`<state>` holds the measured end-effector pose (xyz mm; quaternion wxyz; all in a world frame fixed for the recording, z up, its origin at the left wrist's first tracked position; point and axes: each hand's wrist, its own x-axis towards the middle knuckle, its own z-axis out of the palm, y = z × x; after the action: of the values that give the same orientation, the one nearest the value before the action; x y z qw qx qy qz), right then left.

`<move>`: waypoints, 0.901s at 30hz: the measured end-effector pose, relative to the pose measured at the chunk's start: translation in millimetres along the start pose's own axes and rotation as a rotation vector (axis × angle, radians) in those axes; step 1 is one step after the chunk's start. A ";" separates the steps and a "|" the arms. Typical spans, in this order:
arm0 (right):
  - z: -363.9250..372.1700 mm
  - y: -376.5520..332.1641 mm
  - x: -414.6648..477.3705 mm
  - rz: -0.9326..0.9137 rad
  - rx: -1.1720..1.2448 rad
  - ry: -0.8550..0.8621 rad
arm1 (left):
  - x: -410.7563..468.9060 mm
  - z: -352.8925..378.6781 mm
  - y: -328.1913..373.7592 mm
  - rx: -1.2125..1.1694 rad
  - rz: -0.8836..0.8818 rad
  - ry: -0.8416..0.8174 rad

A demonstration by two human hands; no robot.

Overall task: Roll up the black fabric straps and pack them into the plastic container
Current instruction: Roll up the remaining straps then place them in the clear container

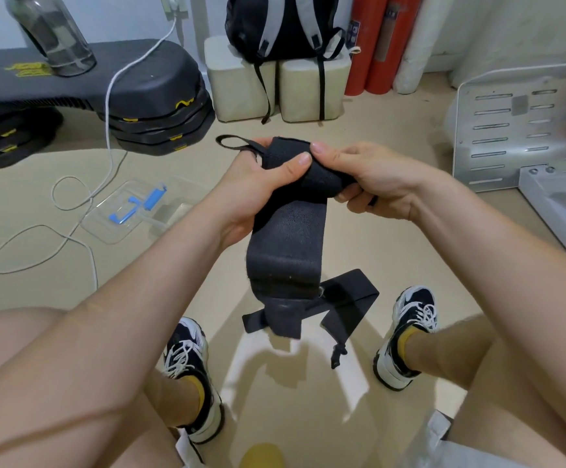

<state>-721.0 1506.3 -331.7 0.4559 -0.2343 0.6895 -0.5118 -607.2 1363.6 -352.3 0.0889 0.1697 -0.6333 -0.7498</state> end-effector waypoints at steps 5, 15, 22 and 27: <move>3.0 1.5 1.8 -0.081 -0.043 0.148 | -5.0 2.2 -2.8 0.029 -0.095 -0.027; 12.8 4.7 -2.1 -0.340 -0.160 0.227 | -4.8 7.8 5.6 -0.129 -0.083 0.136; -15.4 -5.9 -9.2 -0.001 -0.027 -0.139 | -8.0 5.7 8.2 -0.046 0.050 0.005; -10.6 -1.1 -3.7 -0.034 0.000 -0.041 | -5.2 4.2 6.5 -0.129 -0.039 0.028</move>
<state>-728.6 1514.0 -328.6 0.4611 -0.2565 0.6760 -0.5144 -604.5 1368.1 -344.6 0.0940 0.1866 -0.5790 -0.7881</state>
